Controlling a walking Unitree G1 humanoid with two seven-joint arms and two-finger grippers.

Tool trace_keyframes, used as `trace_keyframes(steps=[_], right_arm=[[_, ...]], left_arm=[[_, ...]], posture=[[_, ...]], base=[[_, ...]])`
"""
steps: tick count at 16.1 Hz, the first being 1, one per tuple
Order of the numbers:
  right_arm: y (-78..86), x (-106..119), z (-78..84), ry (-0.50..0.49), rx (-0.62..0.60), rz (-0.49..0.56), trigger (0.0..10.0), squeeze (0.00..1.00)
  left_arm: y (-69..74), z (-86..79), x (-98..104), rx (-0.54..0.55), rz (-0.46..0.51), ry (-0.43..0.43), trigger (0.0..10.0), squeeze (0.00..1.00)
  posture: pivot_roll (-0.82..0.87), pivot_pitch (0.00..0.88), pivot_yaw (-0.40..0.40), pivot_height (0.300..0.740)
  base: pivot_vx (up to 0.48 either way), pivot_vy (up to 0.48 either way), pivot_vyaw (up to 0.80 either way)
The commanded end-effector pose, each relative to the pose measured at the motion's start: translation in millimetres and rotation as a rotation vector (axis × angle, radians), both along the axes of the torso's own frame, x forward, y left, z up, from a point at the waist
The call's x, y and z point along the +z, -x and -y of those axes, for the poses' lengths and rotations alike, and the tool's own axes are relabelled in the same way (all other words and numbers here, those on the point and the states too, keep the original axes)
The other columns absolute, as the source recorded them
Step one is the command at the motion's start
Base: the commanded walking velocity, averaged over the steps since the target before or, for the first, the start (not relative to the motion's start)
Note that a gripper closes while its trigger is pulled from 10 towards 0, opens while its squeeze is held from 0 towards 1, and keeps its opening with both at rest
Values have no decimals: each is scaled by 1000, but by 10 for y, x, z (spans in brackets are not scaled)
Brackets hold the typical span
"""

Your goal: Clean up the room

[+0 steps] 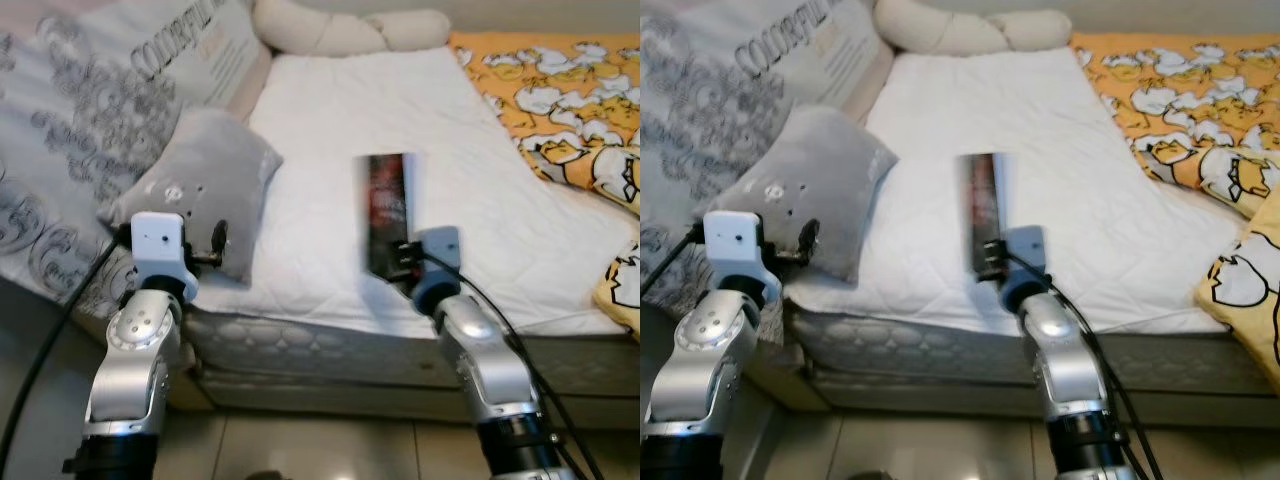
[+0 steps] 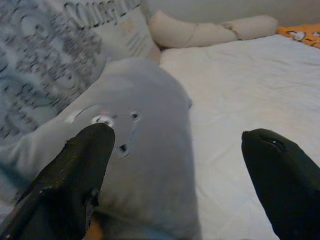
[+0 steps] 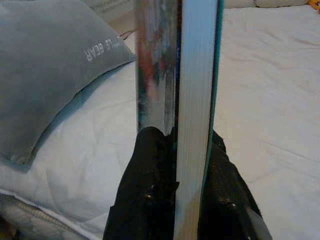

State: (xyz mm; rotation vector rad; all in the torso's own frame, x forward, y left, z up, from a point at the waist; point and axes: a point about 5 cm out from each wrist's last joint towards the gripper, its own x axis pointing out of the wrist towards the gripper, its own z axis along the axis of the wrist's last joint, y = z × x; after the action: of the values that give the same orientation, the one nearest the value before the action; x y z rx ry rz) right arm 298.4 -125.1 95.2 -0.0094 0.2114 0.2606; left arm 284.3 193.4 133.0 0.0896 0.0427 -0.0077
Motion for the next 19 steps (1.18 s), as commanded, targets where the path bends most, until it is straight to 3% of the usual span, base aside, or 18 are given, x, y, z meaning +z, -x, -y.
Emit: trace_keyframes(steps=[1,19], right_arm=[[-45,126,82,-10,-29,53,10000,0],[-31,113,81,2,-22,56,10000,0]], left_arm=[[-1,30,1,-13,-1,9,10000,0],[6,34,9,-13,4,21,10000,0]], posture=[[14,0,65,740],[16,0,65,740]], base=[[277,0,0],[319,0,0]])
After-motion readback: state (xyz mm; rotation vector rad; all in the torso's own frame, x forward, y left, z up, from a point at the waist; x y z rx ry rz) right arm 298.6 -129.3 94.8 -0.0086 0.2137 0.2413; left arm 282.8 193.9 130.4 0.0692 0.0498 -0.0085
